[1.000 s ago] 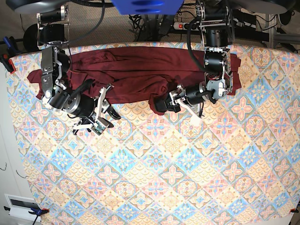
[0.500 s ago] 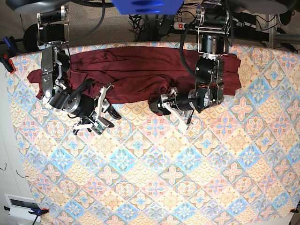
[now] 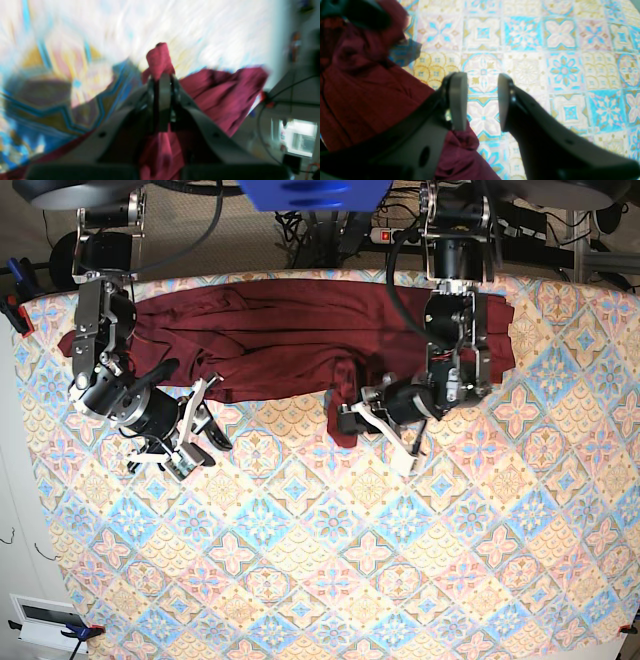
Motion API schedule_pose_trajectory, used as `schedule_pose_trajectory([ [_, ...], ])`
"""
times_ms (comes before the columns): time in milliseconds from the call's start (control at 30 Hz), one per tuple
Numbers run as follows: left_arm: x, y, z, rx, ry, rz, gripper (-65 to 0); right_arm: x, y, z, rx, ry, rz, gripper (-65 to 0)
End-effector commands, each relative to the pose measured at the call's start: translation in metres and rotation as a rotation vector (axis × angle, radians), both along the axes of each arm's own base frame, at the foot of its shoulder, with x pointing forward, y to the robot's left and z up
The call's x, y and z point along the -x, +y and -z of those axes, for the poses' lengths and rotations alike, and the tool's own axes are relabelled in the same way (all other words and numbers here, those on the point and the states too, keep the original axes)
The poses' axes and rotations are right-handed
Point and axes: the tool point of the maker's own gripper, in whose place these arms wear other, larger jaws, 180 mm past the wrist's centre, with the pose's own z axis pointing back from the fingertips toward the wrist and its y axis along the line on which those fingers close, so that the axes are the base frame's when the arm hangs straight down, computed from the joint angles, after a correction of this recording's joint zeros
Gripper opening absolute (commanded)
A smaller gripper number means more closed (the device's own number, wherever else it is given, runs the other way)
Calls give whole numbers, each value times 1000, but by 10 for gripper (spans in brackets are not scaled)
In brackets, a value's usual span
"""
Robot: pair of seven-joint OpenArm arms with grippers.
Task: Layout the t-shirt on the table in an organized manner, then fold the t-shirt properly
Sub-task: 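Drag the grasped fabric with the left gripper toward the shirt's end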
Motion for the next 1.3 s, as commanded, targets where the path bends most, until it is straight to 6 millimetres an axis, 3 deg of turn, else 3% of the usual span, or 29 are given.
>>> schedule_pose_trajectory([
  [0, -5, 11, -11, 5, -36, -18, -650, -7, 1, -17, -22, -55, -10, -454],
  [200, 18, 52, -34, 129, -92, -139, -650, -8, -16, -16, -21, -55, 43, -454],
  [567, 65, 143, -53, 128, -121, -328, -650, -6, -14, -14, -23, -48, 42, -454],
  [1000, 102, 173, -30, 99, -28, -423, -650, -3, -15, -10, -24, -35, 43, -454],
  [1200, 109, 182, -15, 91, 22, -449, -650, 0, -13, -7, -28, -28, 41, -454],
  [1267, 109, 182, -14, 92, 26, -450, -610, 0, -13, -7, -28, -28, 41, -454],
])
